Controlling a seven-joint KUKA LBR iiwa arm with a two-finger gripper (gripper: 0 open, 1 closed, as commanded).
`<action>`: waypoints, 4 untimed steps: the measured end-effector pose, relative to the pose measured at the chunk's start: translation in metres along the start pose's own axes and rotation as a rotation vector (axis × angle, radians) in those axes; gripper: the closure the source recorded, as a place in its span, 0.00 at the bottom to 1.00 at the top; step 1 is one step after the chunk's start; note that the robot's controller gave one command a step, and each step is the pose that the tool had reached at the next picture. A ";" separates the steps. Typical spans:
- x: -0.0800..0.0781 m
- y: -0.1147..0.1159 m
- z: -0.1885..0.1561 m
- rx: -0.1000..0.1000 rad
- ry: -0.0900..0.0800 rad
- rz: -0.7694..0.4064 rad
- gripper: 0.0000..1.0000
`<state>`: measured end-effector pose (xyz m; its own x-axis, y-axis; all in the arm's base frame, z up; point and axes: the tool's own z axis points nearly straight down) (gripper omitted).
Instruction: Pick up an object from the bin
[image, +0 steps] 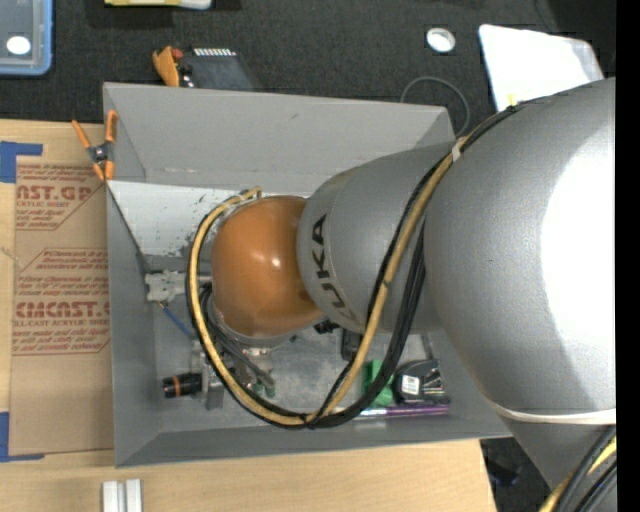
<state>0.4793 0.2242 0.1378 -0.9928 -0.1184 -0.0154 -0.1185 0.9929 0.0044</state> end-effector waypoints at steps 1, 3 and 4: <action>0.001 0.000 0.018 0.001 0.004 0.000 1.00; 0.003 0.000 -0.022 0.001 0.010 0.000 1.00; 0.000 0.001 -0.048 -0.002 0.003 0.000 1.00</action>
Offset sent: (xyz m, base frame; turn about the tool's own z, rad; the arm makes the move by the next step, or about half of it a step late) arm -0.0004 -0.0001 0.0104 0.0002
